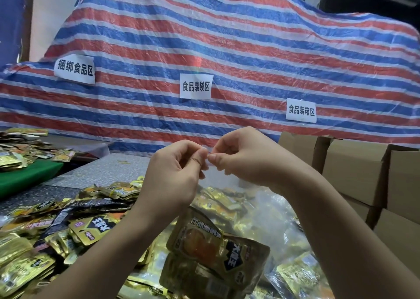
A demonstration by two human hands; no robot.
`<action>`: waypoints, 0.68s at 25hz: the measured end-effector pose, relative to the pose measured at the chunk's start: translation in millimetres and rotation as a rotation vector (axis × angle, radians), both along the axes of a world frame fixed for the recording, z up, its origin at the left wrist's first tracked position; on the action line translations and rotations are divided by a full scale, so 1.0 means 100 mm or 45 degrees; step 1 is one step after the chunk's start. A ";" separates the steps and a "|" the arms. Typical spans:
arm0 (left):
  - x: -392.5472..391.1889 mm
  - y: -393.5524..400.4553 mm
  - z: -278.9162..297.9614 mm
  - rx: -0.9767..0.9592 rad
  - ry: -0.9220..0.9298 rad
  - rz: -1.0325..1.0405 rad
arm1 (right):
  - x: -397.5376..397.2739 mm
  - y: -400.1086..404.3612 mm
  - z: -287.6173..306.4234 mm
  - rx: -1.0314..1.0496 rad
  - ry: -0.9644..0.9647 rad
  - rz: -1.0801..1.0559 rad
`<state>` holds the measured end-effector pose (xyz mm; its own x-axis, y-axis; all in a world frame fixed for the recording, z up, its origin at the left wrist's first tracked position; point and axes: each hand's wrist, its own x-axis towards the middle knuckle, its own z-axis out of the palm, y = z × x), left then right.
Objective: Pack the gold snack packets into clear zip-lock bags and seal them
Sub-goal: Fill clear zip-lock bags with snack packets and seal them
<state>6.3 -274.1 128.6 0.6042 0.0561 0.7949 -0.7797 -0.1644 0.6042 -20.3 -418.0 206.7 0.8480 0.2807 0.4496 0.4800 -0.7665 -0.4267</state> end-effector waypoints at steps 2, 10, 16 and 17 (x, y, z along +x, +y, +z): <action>0.00 -0.02 -0.01 0.006 -0.015 0.031 | 0.02 0.00 -0.01 -0.004 -0.004 -0.003; 0.02 0.04 -0.01 -0.229 -0.059 0.196 | 0.01 -0.18 -0.11 -0.082 -0.064 -0.086; 0.03 0.03 -0.03 -0.268 -0.053 0.218 | 0.01 -0.31 -0.23 -0.030 -0.075 -0.127; 0.02 0.03 -0.03 -0.278 -0.049 0.215 | 0.00 -0.35 -0.25 -0.034 -0.082 -0.139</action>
<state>8.5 -270.6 125.9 0.5413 0.3263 0.7749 -0.7753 -0.1630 0.6102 -19.9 -452.8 181.5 0.8436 0.2010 0.4980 0.4189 -0.8265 -0.3760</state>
